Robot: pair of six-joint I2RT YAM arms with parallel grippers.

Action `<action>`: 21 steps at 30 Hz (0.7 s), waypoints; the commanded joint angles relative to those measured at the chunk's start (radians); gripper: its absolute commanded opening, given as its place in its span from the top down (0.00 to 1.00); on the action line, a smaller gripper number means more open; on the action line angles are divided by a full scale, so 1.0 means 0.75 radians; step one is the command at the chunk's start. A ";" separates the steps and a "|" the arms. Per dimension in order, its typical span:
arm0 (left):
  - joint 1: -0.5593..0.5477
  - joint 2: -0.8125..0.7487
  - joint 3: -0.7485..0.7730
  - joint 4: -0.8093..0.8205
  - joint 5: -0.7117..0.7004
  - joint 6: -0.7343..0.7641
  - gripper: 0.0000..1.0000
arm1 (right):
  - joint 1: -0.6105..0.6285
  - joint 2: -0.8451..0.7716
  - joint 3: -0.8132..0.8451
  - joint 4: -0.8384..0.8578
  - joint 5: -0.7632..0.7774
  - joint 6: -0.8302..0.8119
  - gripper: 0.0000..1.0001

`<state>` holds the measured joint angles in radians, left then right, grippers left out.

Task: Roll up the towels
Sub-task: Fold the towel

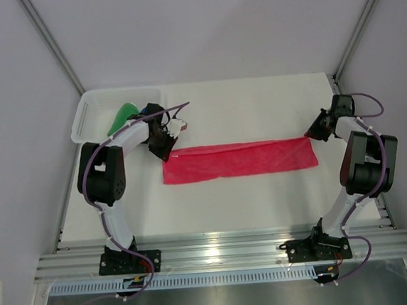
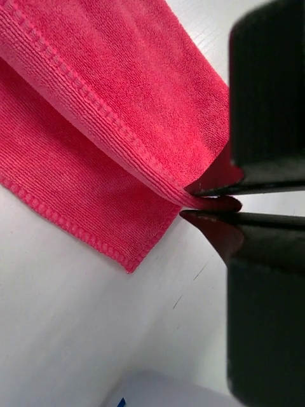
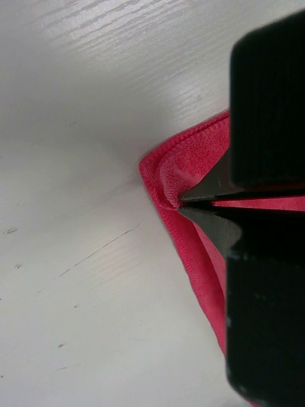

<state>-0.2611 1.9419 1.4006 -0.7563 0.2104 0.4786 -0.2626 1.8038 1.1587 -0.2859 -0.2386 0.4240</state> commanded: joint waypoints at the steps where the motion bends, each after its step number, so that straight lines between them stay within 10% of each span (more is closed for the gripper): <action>1: 0.011 0.014 0.061 0.020 -0.035 -0.035 0.82 | 0.002 0.025 0.067 0.015 0.034 -0.021 0.89; 6: 0.009 0.015 0.114 0.027 -0.045 -0.055 0.63 | 0.005 0.049 0.116 0.005 0.028 -0.029 0.59; 12: 0.007 -0.020 0.206 -0.012 -0.043 -0.090 0.60 | 0.009 -0.034 0.173 -0.020 0.105 -0.093 0.55; 16: 0.005 -0.059 0.235 -0.053 -0.013 -0.117 0.59 | 0.070 -0.126 0.139 -0.083 0.181 -0.177 0.60; 21: -0.054 -0.131 0.135 -0.110 0.110 -0.102 0.73 | 0.203 -0.208 0.004 -0.104 0.085 -0.228 0.95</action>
<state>-0.2684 1.9251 1.5291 -0.7944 0.2207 0.4164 -0.1703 1.7084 1.2175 -0.3408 -0.1394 0.2966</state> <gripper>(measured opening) 0.284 0.101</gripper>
